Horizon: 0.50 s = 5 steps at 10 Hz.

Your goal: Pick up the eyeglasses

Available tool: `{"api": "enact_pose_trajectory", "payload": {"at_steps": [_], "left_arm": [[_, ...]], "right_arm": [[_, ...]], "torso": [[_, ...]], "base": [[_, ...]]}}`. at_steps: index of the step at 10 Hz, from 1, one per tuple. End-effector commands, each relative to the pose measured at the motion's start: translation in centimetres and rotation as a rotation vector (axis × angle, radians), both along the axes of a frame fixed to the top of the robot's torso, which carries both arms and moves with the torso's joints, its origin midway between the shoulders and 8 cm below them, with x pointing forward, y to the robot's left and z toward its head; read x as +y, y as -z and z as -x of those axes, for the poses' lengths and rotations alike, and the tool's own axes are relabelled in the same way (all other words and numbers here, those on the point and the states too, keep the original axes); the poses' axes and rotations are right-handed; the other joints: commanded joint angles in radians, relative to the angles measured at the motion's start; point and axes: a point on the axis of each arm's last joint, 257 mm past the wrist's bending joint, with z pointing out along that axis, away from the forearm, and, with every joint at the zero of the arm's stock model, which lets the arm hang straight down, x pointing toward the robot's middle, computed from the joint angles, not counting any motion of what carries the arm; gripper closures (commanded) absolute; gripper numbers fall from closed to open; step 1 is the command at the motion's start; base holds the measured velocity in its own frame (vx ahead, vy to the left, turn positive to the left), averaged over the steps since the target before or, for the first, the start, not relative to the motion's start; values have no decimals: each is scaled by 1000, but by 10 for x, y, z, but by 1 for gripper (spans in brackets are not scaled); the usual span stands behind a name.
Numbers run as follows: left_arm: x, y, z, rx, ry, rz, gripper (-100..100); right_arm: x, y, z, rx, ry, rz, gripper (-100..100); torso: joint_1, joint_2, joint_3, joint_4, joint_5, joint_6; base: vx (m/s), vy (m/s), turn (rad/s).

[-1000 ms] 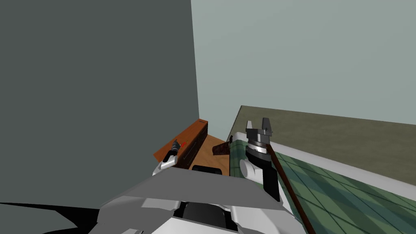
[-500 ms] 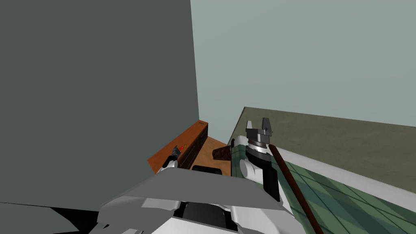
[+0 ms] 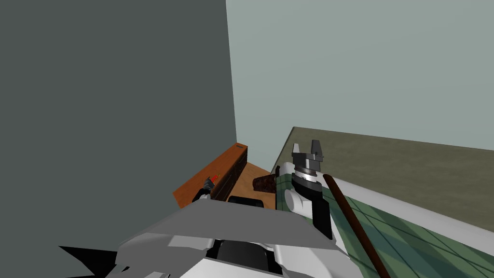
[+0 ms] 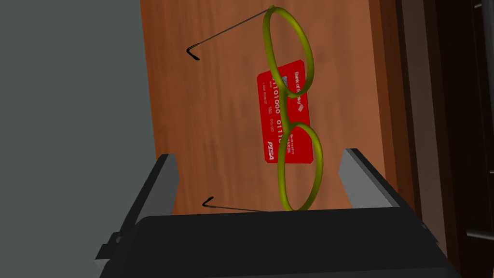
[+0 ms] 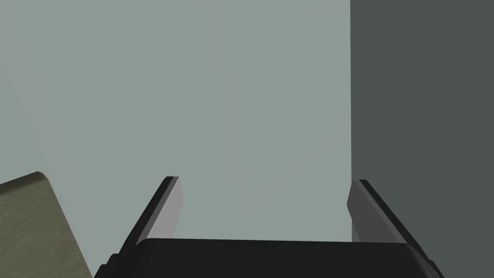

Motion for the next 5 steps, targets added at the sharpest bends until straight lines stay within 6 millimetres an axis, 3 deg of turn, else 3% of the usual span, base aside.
{"api": "enact_pose_trajectory", "payload": {"at_steps": [1, 2, 5], "left_arm": [[0, 0, 0, 0, 0, 0, 0], [-6, 5, 3, -3, -5, -1, -100], [-9, 8, 6, -2, -7, -1, -100]], "right_arm": [[0, 0, 0, 0, 0, 0, 0], [0, 0, 0, 0, 0, 0, 0], [0, 0, 0, 0, 0, 0, 0]], "torso": [[0, 0, 0, 0, 0, 0], [0, 2, 1, 0, 0, 0], [4, -1, -1, 0, 1, 0]], "base": [[6, 1, -1], [43, 46, -29], [52, 59, -22]]}}
